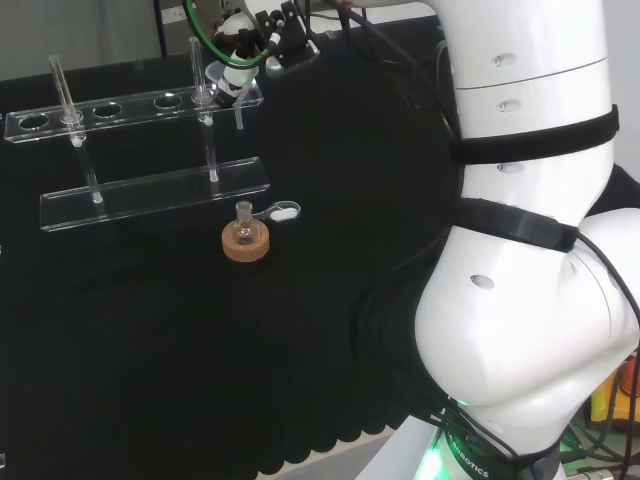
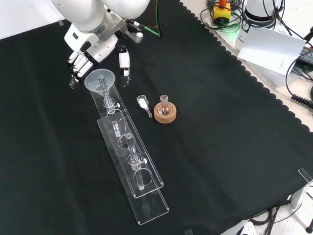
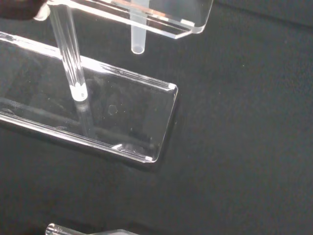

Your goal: Pick up the funnel from the transparent funnel stand.

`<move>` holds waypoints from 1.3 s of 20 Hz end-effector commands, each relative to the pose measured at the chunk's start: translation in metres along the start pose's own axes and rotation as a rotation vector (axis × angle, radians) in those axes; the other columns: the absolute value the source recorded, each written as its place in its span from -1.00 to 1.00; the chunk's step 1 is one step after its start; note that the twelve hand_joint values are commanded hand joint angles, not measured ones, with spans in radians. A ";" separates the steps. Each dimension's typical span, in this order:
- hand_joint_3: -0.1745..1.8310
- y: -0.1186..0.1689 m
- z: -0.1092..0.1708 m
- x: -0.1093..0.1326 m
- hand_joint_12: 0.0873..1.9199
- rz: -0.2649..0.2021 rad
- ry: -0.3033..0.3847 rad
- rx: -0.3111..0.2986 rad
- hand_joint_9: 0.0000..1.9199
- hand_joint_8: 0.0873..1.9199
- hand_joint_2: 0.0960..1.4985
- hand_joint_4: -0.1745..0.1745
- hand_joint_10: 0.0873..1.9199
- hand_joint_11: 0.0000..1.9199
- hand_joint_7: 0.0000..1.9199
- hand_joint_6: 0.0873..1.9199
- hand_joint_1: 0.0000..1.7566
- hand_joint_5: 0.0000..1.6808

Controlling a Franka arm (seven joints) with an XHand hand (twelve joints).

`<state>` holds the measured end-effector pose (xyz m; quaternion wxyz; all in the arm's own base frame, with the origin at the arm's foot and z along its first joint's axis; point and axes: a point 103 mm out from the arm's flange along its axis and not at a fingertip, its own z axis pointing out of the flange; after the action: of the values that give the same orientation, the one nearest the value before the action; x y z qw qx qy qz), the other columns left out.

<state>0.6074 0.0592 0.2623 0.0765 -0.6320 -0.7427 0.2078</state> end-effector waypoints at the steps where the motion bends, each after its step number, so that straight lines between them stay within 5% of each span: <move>1: -0.66 0.002 0.001 -0.001 0.56 0.008 -0.015 0.008 -0.65 -0.28 -0.06 -0.52 -0.25 -0.88 -0.92 -1.00 -0.28 -0.88; 26: -0.55 0.007 -0.001 -0.002 0.51 0.030 -0.074 0.018 -0.54 -0.28 -0.07 -0.35 -0.32 -0.87 -0.81 -1.00 -0.17 -0.53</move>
<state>0.6145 0.0591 0.2600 0.0554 -0.6317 -0.7358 0.2377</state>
